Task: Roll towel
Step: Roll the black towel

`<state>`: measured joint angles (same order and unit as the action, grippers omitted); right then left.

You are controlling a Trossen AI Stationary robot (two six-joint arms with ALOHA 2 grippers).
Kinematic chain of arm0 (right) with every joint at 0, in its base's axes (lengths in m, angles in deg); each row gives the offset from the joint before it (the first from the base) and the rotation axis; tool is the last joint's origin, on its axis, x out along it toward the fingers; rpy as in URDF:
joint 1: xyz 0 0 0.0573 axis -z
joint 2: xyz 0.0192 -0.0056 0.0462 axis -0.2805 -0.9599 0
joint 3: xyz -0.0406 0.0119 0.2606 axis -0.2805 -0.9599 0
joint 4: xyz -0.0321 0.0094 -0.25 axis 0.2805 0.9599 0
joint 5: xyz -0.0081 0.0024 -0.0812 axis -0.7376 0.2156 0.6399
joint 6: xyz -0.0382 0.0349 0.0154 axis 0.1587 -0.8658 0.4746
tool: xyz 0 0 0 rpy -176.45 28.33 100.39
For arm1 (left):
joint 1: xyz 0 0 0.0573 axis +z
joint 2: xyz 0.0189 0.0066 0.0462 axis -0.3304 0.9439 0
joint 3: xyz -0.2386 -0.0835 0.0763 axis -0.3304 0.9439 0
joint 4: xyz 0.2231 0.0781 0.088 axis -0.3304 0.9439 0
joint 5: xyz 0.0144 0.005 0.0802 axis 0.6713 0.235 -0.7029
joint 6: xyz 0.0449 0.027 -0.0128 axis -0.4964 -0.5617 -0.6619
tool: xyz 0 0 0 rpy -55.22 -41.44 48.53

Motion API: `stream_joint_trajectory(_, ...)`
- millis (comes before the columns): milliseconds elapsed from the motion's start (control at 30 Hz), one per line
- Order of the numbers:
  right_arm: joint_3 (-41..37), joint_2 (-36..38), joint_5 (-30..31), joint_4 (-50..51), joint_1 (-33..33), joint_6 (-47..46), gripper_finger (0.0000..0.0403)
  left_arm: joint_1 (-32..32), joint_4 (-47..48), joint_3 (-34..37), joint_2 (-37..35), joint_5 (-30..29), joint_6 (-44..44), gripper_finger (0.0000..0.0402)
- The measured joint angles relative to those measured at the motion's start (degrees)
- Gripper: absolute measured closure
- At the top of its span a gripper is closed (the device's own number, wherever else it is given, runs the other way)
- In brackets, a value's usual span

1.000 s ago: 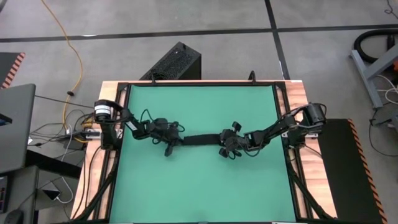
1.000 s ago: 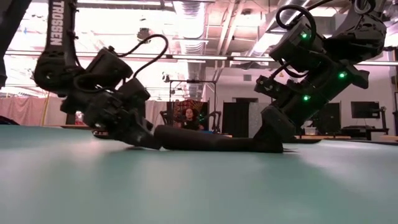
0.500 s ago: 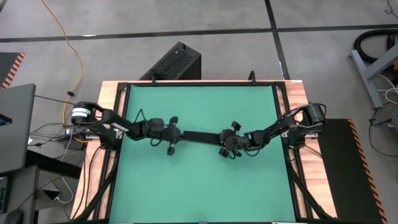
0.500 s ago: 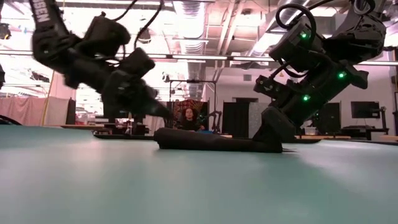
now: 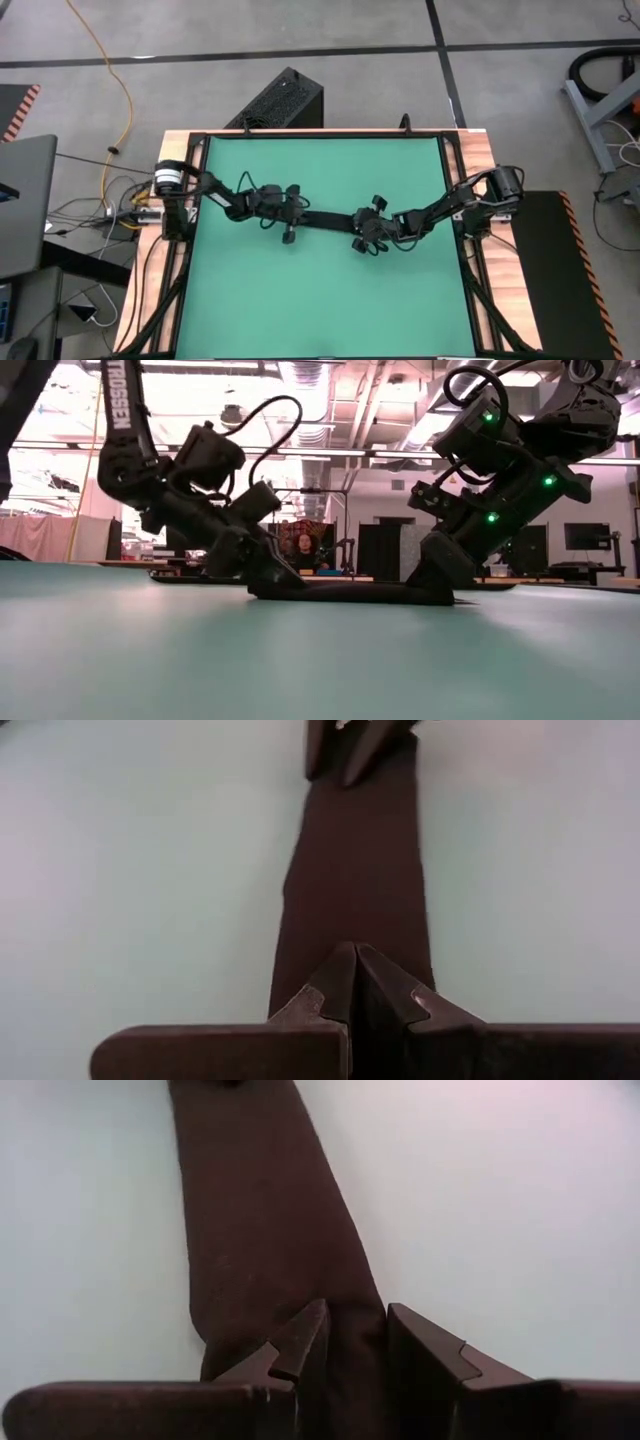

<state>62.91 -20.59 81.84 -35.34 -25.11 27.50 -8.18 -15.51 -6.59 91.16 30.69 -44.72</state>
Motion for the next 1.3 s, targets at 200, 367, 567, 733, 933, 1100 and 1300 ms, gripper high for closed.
stream_joint_trajectory(200,0.0,-0.1,1.3,0.1,-0.2,-1.1,0.027,2.1,-1.0,-0.1,3.4,0.1,2.6,0.0401)
stream_joint_trajectory(367,0.0,4.3,4.5,0.7,-0.3,-0.1,0.027,2.6,2.0,-0.1,3.4,1.6,3.1,0.0401)
stream_joint_trajectory(567,-0.2,14.2,4.8,1.7,-0.2,6.6,0.027,2.4,2.4,0.5,3.4,5.8,5.3,0.0401)
stream_joint_trajectory(733,-0.1,18.6,0.8,-6.1,-0.8,14.7,0.027,1.5,2.7,0.5,3.4,7.0,8.5,0.0401)
stream_joint_trajectory(933,-0.1,10.6,-2.0,-14.0,-0.8,15.2,0.0271,0.3,2.2,0.6,3.5,7.0,13.1,0.0401)
stream_joint_trajectory(1100,0.0,-0.1,-2.0,-23.6,-0.7,13.4,0.0271,0.2,2.0,0.6,3.5,6.9,14.6,0.0402)
stream_joint_trajectory(1300,0.2,-9.6,-0.3,-28.6,-0.4,6.0,0.0271,0.2,2.0,0.6,3.6,6.9,14.9,0.0401)
